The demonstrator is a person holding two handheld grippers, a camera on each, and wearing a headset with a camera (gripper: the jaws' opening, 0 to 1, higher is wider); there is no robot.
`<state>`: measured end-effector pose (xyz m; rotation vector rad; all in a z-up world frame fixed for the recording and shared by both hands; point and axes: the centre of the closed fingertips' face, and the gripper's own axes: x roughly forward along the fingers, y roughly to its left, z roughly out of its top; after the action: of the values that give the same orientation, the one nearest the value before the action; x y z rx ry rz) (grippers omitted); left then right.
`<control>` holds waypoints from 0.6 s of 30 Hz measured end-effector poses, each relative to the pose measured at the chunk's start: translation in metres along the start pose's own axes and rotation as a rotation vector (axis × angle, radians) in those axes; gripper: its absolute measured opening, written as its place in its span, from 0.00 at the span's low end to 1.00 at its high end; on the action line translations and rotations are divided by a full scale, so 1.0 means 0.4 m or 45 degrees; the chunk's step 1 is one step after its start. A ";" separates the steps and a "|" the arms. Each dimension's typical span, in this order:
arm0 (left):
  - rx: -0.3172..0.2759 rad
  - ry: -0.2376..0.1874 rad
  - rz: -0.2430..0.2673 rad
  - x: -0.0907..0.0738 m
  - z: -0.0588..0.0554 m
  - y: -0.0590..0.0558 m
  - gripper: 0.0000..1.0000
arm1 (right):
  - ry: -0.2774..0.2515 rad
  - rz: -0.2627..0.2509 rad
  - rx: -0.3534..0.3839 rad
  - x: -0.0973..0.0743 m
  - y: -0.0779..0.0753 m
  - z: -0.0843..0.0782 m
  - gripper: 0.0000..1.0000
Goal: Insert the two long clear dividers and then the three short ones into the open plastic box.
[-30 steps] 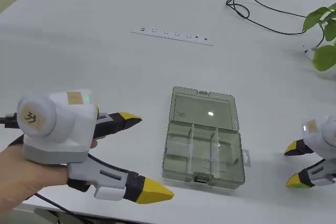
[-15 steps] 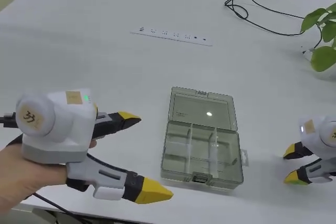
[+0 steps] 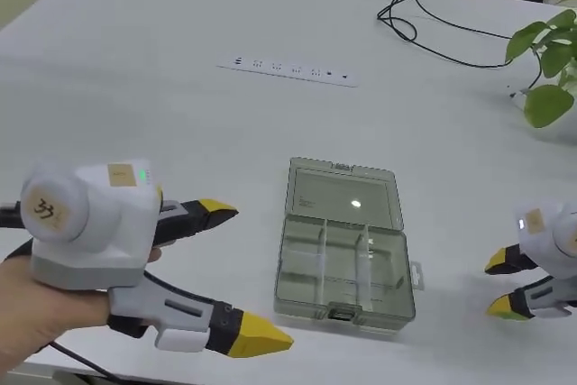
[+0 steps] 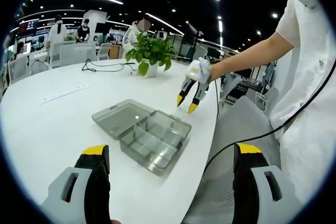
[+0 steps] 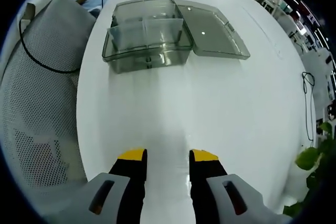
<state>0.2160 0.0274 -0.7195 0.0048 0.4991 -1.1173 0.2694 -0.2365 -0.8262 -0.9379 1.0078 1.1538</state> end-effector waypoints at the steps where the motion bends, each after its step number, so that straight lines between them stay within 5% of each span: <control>1: -0.001 -0.003 0.001 0.000 0.004 0.001 1.00 | -0.017 -0.016 0.000 -0.012 0.001 0.010 0.33; 18: -0.003 -0.039 -0.015 0.021 0.059 -0.010 1.00 | -0.205 -0.221 -0.046 -0.211 0.026 0.170 0.33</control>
<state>0.2244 0.0125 -0.7007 -0.0169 0.4737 -1.1267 0.2590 -0.1929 -0.7270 -0.9265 0.7634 1.0857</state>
